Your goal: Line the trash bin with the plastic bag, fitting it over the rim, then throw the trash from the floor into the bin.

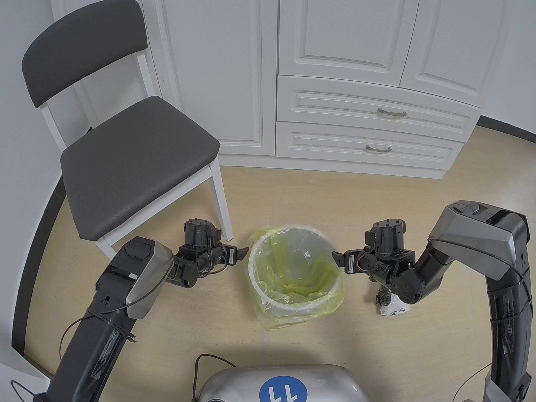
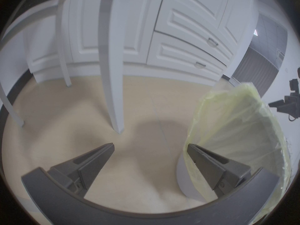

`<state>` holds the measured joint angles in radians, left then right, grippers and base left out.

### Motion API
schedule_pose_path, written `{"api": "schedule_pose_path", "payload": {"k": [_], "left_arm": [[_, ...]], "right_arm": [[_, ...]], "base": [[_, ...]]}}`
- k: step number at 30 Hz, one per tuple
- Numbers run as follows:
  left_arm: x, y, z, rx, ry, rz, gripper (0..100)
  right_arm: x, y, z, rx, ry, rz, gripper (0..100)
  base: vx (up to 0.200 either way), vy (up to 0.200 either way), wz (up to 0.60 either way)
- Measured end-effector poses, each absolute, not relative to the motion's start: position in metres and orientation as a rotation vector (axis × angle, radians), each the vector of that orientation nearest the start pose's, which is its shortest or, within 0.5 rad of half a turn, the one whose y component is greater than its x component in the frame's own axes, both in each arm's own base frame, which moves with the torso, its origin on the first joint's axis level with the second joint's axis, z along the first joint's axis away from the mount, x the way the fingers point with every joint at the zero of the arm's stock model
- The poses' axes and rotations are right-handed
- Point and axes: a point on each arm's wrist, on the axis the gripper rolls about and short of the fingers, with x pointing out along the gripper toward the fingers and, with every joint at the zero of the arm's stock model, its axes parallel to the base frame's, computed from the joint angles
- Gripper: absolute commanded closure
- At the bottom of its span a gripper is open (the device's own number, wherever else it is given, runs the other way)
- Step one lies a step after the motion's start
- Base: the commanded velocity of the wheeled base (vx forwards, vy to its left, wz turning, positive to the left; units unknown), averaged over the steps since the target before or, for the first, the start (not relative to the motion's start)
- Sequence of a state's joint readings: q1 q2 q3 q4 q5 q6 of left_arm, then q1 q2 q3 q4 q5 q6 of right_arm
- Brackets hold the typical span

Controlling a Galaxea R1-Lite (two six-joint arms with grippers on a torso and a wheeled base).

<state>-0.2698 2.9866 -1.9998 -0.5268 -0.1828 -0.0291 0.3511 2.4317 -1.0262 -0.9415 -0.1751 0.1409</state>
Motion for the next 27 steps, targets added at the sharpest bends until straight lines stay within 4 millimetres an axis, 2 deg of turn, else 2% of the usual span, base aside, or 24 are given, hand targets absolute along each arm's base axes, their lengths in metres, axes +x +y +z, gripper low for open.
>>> {"api": "schedule_pose_path", "payload": {"k": [5,11,17,23,27], "left_arm": [[0.533,-0.136,-0.095,0.009,0.393,-0.303,0],[0.525,-0.128,-0.085,0.011,0.406,-0.303,0],[0.495,-0.122,-0.079,0.012,0.468,-0.332,0],[0.455,-0.121,-0.068,0.017,0.488,-0.365,0],[0.438,-0.123,-0.061,0.030,0.496,-0.385,0]], "right_arm": [[0.396,0.141,-0.007,0.017,0.457,0.141,0],[0.387,0.140,0.002,0.010,0.454,0.147,0],[0.373,0.136,0.014,-0.020,0.443,0.157,0],[0.348,0.127,0.029,-0.058,0.414,0.170,0],[0.334,0.123,0.038,-0.072,0.403,0.176,0]], "base": [[0.000,0.000,0.00],[0.000,0.000,0.00],[0.000,0.000,0.00],[0.000,0.000,0.00],[0.000,0.000,0.00]]}}
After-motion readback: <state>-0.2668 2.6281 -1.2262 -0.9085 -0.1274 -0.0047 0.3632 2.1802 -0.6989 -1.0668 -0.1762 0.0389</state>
